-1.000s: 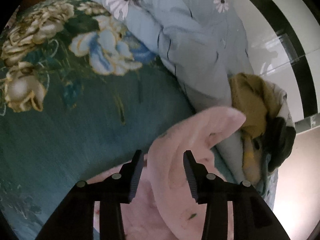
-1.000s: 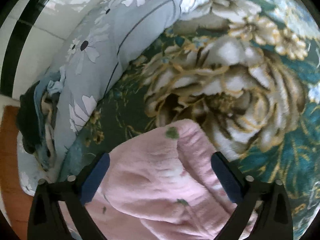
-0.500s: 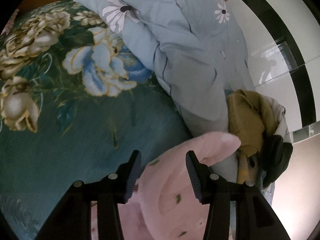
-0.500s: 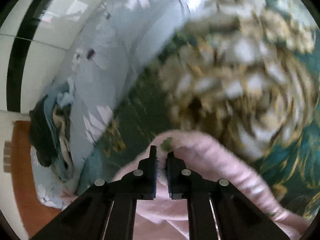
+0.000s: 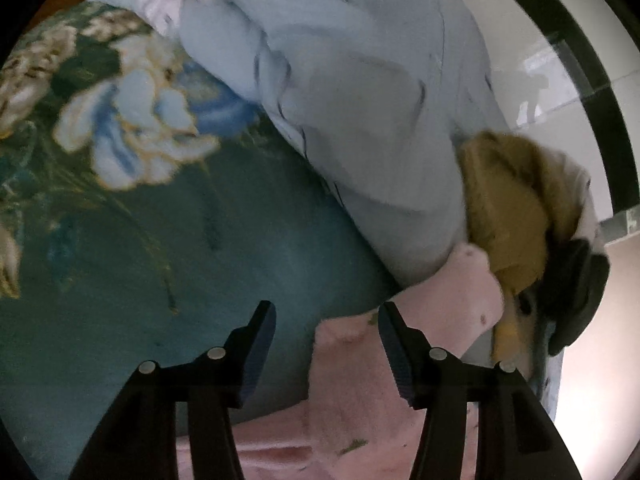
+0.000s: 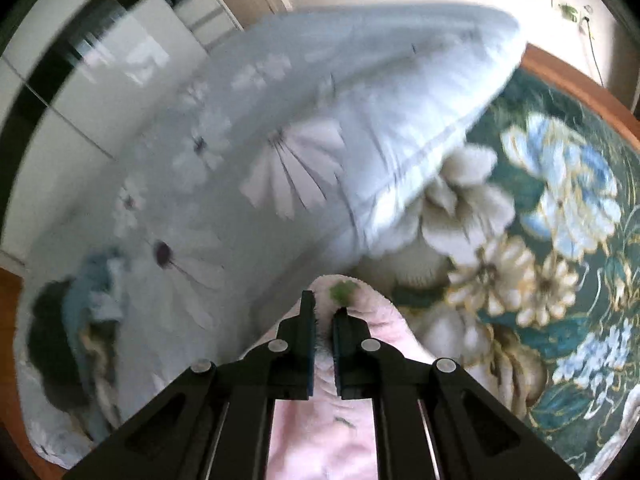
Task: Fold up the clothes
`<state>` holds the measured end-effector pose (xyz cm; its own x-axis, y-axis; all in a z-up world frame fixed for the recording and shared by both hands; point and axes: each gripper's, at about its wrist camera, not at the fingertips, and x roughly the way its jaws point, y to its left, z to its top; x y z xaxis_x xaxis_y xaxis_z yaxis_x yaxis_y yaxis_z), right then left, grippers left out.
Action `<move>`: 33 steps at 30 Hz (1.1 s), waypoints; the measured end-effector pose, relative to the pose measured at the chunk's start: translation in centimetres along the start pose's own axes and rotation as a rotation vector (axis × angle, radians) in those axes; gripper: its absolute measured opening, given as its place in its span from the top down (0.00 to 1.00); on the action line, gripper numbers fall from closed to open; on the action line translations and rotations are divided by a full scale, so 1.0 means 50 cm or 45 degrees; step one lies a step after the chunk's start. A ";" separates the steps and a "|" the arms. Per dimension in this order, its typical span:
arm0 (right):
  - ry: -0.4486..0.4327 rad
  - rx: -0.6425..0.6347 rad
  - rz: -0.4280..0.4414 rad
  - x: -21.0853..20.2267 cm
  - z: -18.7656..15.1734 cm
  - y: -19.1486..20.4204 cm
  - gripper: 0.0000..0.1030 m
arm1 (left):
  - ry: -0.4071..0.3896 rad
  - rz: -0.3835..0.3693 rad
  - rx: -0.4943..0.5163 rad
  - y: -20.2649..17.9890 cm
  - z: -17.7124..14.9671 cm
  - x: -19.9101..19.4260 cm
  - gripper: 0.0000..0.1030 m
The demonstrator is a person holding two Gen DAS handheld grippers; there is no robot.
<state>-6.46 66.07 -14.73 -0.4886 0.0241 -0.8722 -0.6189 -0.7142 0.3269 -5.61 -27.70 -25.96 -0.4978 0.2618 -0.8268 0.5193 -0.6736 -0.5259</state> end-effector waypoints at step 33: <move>0.199 -0.213 -0.032 -0.111 -0.281 -0.004 0.46 | -0.011 -0.236 0.144 -0.098 -0.012 -0.034 0.66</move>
